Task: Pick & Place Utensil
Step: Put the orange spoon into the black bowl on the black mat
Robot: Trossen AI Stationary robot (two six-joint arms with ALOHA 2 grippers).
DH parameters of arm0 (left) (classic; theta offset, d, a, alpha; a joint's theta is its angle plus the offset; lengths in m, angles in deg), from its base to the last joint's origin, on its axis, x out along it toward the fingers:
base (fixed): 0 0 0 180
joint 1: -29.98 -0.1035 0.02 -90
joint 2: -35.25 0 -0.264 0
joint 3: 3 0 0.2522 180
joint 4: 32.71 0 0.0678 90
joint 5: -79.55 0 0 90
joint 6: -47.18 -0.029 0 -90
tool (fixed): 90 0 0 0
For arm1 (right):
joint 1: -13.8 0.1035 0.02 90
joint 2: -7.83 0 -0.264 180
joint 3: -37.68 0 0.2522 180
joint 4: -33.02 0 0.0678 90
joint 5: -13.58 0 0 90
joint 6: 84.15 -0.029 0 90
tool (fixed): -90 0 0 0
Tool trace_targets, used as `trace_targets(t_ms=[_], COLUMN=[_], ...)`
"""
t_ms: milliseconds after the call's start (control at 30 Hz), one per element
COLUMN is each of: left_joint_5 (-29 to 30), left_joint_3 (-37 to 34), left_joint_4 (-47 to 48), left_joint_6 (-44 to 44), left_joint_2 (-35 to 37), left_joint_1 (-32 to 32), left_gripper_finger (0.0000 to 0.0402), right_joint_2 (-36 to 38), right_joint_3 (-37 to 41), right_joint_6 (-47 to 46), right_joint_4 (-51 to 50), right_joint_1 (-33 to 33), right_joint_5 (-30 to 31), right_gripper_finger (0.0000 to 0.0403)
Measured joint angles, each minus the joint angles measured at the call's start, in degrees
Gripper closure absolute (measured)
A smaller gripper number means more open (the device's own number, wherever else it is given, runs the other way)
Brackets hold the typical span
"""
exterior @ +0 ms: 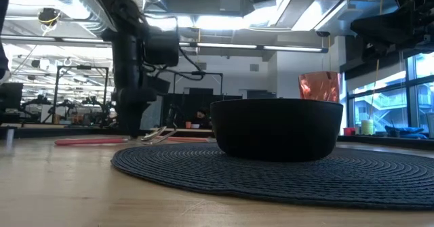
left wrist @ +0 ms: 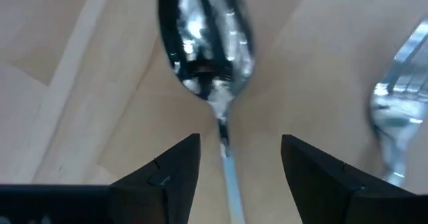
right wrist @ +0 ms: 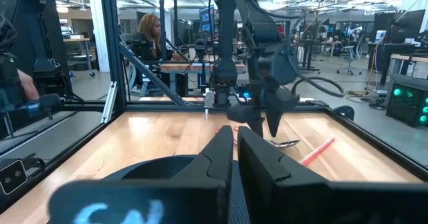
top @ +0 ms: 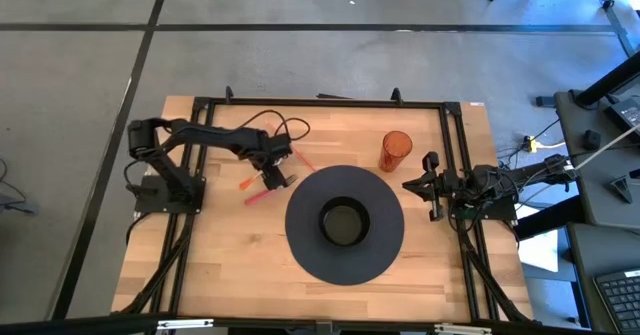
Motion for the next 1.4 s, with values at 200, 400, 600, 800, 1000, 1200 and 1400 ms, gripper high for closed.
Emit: trace_targets(t_ms=[200, 400, 600, 800, 1000, 1200, 1400], left_joint_5=[-1.69, -2.26, -3.01, -1.94, 5.77, 11.59, 12.69], left_joint_3=[0.33, 0.32, 0.28, 0.22, 1.07, 5.6, 10.64], left_joint_4=[0.06, -0.21, -0.59, -1.13, -0.9, 3.66, 6.99], left_joint_6=[-0.67, -2.32, -2.31, -2.19, -2.47, -1.88, -3.32], left_joint_2=[-3.03, -4.08, -4.22, -4.19, -3.14, -1.05, -0.95], left_joint_1=[-1.94, -2.57, -2.48, -1.98, 1.26, 5.14, 10.13], left_gripper_finger=[0.0201, 0.022, 0.0311, 0.0391, 0.0395, 0.0397, 0.0398], right_joint_2=[0.0, 0.0, 0.0, 0.0, 0.0, 0.0, 0.0], right_joint_3=[0.0, 0.0, 0.0, 0.0, 0.0, 0.0, 0.0], right_joint_6=[-0.08, -0.06, -0.06, -0.06, -0.04, 0.12, 0.07], right_joint_4=[0.0, 0.0, 0.0, 0.0, -0.02, -0.02, -0.02], right_joint_1=[0.01, -0.01, 0.0, -0.01, -0.01, 0.0, -0.01], right_joint_5=[0.0, -0.01, -0.02, -0.02, -0.02, -0.02, 0.0], right_gripper_finger=[0.0377, 0.0377, 0.0377, 0.0377, 0.0377, 0.0377, 0.0377])
